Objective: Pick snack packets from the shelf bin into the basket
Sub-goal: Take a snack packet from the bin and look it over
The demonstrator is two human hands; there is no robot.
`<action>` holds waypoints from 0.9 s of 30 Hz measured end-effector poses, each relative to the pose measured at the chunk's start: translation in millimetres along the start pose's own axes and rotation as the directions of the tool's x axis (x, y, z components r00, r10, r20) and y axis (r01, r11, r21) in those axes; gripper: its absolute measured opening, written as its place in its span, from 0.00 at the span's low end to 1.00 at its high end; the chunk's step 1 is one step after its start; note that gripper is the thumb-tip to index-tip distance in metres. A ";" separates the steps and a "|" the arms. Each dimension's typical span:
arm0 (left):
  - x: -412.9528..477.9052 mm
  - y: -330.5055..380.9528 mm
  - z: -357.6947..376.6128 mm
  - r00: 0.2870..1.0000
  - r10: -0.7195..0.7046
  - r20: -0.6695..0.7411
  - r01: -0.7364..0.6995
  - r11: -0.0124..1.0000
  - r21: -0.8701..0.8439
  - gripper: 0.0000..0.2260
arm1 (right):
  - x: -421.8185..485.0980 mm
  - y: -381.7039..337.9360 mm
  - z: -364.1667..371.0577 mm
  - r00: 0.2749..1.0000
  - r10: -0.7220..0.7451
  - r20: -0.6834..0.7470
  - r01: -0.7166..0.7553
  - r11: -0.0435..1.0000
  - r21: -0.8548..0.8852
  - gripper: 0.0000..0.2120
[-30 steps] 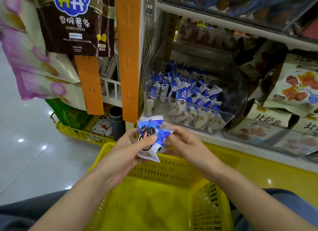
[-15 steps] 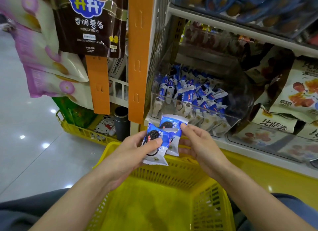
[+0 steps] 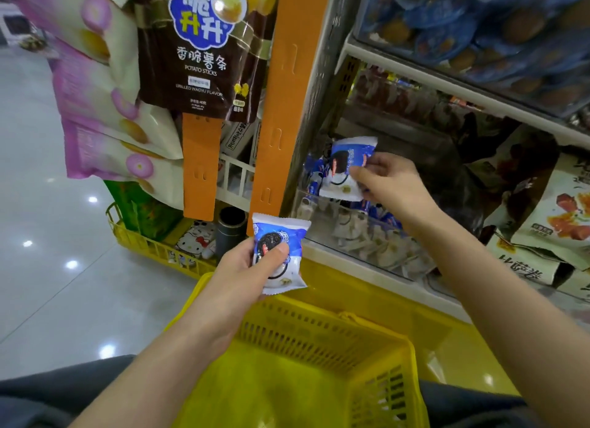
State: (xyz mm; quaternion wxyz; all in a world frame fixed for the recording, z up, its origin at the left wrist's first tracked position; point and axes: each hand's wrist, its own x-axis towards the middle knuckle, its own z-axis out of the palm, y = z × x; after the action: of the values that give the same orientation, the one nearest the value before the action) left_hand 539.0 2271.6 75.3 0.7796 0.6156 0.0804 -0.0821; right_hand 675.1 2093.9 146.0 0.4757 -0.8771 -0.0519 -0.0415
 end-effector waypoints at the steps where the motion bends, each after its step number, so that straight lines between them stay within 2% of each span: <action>1: 1.2 1.4 -1.0 1.000 0.006 -0.005 -0.006 1.000 -0.010 0.09 | 8.3 -2.2 2.3 1.000 0.017 0.021 -0.015 0.995 -0.101 0.11; 6: 4.0 9.0 -7.8 0.997 0.034 -0.070 -0.038 0.997 -0.060 0.06 | 25.5 -6.1 7.6 0.977 0.151 0.151 -0.060 0.872 -0.486 0.09; 8: 5.2 12.6 -9.6 0.996 0.037 -0.082 -0.043 0.996 -0.076 0.06 | 29.2 -8.2 8.6 0.959 0.200 0.198 -0.052 0.818 -0.573 0.07; 12: 6.7 16.8 -9.2 0.996 0.023 -0.082 -0.031 0.994 -0.102 0.05 | 34.4 -11.4 21.6 0.925 0.288 0.247 -0.026 0.698 -0.716 0.12; 14: 6.4 17.5 -8.1 0.996 0.023 -0.082 -0.031 0.994 -0.107 0.04 | 35.0 -8.8 32.1 0.919 0.299 0.258 -0.029 0.702 -0.711 0.11; 18: 5.5 18.6 -7.0 0.996 0.027 -0.086 -0.037 0.994 -0.106 0.05 | 38.1 -0.3 40.4 0.924 0.284 0.257 -0.124 0.857 -0.501 0.10; 22: 5.9 18.3 -5.0 0.995 0.025 -0.095 -0.033 0.996 -0.086 0.08 | 39.0 7.1 39.5 0.919 0.264 0.294 -0.098 0.873 -0.478 0.11; 25: 4.8 17.5 -2.2 0.995 0.025 -0.092 -0.033 0.996 -0.079 0.09 | 36.8 4.7 38.2 0.880 0.325 0.346 -0.160 0.890 -0.428 0.12; 27: 3.9 16.4 -0.4 0.997 0.015 -0.074 -0.021 0.996 -0.088 0.07 | 32.5 -1.8 35.5 0.907 0.312 0.282 -0.139 0.855 -0.499 0.17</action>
State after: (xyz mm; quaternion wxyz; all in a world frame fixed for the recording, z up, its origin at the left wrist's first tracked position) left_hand 546.5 2275.6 89.9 0.8034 0.5837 0.1070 -0.0488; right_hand 707.9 2126.2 132.1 0.2342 -0.9583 -0.0198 0.1625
